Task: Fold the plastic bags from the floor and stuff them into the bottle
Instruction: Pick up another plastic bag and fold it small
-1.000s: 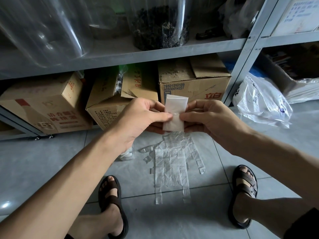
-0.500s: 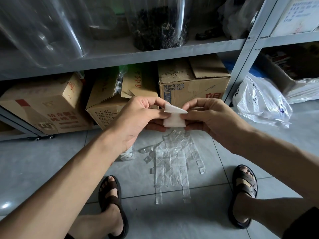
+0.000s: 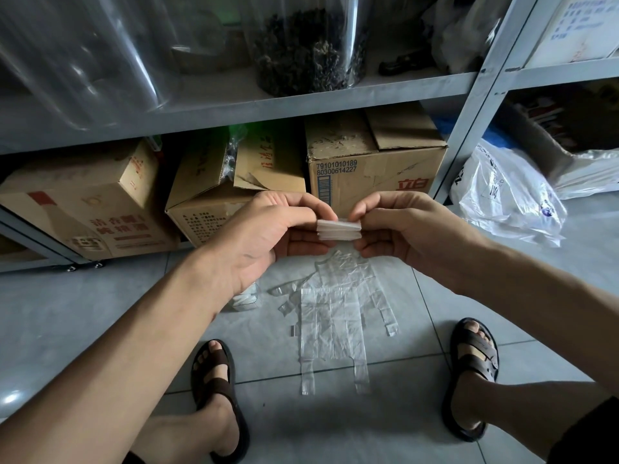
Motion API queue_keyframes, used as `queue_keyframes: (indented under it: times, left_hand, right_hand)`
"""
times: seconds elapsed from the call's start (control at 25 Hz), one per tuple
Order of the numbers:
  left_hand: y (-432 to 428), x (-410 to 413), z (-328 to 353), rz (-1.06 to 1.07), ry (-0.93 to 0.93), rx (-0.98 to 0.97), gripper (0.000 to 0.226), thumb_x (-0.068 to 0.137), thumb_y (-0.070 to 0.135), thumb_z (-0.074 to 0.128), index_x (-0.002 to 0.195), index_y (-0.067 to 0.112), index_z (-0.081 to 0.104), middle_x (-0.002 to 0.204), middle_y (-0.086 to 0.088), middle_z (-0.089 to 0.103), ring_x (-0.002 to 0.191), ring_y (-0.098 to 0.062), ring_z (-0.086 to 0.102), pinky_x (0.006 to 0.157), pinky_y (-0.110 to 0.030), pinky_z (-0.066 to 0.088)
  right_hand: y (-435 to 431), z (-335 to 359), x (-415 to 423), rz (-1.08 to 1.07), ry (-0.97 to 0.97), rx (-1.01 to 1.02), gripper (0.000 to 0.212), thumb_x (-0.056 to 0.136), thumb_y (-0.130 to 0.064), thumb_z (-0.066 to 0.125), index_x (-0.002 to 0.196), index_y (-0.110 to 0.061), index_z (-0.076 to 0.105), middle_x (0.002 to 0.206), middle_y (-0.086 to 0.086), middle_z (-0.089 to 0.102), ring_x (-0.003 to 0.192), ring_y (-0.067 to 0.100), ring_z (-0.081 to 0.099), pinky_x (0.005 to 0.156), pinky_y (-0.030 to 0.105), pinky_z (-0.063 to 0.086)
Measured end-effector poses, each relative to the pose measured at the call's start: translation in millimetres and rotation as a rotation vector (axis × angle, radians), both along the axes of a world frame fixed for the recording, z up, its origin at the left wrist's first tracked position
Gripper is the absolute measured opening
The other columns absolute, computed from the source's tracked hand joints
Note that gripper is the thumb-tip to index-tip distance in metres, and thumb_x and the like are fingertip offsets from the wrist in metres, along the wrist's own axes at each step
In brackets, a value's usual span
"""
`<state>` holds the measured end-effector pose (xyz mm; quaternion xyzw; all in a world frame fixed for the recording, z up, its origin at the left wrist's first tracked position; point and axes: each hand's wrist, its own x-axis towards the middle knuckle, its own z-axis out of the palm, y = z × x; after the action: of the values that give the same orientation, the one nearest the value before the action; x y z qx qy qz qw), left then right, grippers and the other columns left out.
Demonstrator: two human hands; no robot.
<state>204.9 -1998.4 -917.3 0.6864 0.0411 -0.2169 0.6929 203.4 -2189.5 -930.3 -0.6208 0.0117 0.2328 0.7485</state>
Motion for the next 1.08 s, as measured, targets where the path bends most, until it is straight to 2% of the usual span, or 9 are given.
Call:
queue_keyframes:
  times: [0.12,0.24,0.4,0.52,0.64,0.76,0.88,0.96,1.08]
  left_hand:
    - [0.6,0.6,-1.7,-0.002,-0.001,0.008,0.032,0.092,-0.009,0.044,0.075,0.002,0.069,0.067,-0.007,0.066,0.059,-0.01,0.064,0.055,-0.023,0.058]
    - [1.6,1.0,-3.2,0.024,-0.006,0.0,0.021,0.092,0.0,0.053,0.081,-0.001,0.072,0.074,-0.012,0.069,0.065,-0.016,0.066,0.059,-0.027,0.059]
    - [3.1,1.2,-5.4,-0.001,-0.074,0.046,0.003,0.082,0.004,0.073,0.084,0.003,0.074,0.076,-0.01,0.071,0.066,-0.014,0.067,0.059,-0.021,0.056]
    - [7.0,4.4,-9.0,-0.042,-0.101,0.111,0.012,0.074,0.001,0.079,0.081,0.01,0.076,0.08,-0.012,0.072,0.07,-0.016,0.068,0.067,-0.024,0.057]
    - [11.8,5.8,-11.0,-0.044,-0.146,0.18,0.019,0.071,0.001,0.082,0.084,0.012,0.077,0.084,-0.013,0.074,0.077,-0.02,0.068,0.079,-0.029,0.057]
    - [19.3,5.8,-11.5,-0.012,-0.225,0.237,0.023,0.069,-0.002,0.083,0.082,0.016,0.075,0.08,-0.006,0.074,0.076,-0.017,0.068,0.077,-0.027,0.058]
    - [31.1,5.5,-13.5,-0.032,-0.287,0.298,0.025,0.069,-0.002,0.085,0.084,0.016,0.075,0.087,-0.005,0.077,0.082,-0.015,0.07,0.084,-0.03,0.059]
    - [40.4,4.3,-14.7,-0.05,-0.323,0.326,0.027,0.069,-0.004,0.084,0.085,0.016,0.076,0.09,-0.006,0.078,0.084,-0.015,0.071,0.086,-0.031,0.059]
    - [57.9,1.6,-16.1,-0.066,-0.361,0.362,0.028,0.07,-0.009,0.082,0.087,0.013,0.076,0.088,-0.006,0.077,0.08,-0.012,0.07,0.079,-0.025,0.057]
  right_hand:
    - [-0.4,-2.4,0.6,0.0,-0.044,-0.043,0.024,0.093,0.006,0.054,0.079,-0.006,0.069,0.076,0.016,0.066,0.062,0.017,0.066,0.058,0.022,0.058]
    - [-0.7,-4.2,3.2,-0.019,-0.008,-0.004,0.028,0.094,0.003,0.051,0.077,-0.004,0.071,0.077,0.016,0.067,0.066,0.02,0.066,0.061,0.024,0.058]
    - [-0.8,-5.3,3.6,0.0,0.01,0.018,0.005,0.081,-0.007,0.07,0.083,-0.003,0.07,0.084,0.014,0.07,0.071,0.017,0.068,0.065,0.022,0.059]
    - [-1.7,-7.5,3.0,0.006,-0.033,-0.017,0.016,0.068,-0.005,0.075,0.082,-0.004,0.068,0.081,0.01,0.068,0.072,0.015,0.067,0.069,0.021,0.059]
    - [1.9,-9.5,5.9,-0.029,-0.092,-0.061,0.016,0.067,-0.003,0.077,0.081,-0.007,0.069,0.083,0.014,0.067,0.075,0.02,0.065,0.074,0.024,0.059]
    - [12.2,-11.8,7.5,-0.031,-0.199,-0.151,0.015,0.076,0.005,0.075,0.08,-0.008,0.07,0.08,0.013,0.065,0.074,0.021,0.061,0.073,0.026,0.055]
    - [23.5,-14.4,8.5,0.005,-0.319,-0.309,0.017,0.076,0.007,0.077,0.08,-0.009,0.071,0.078,0.014,0.067,0.069,0.018,0.062,0.073,0.03,0.051]
    - [29.0,-15.9,9.0,0.043,-0.329,-0.325,0.018,0.075,0.007,0.078,0.081,-0.009,0.072,0.079,0.016,0.069,0.069,0.017,0.064,0.073,0.028,0.052]
    - [40.2,-22.8,10.1,0.105,-0.327,-0.323,0.021,0.073,0.008,0.079,0.081,-0.01,0.072,0.08,0.011,0.072,0.074,0.016,0.067,0.075,0.024,0.055]
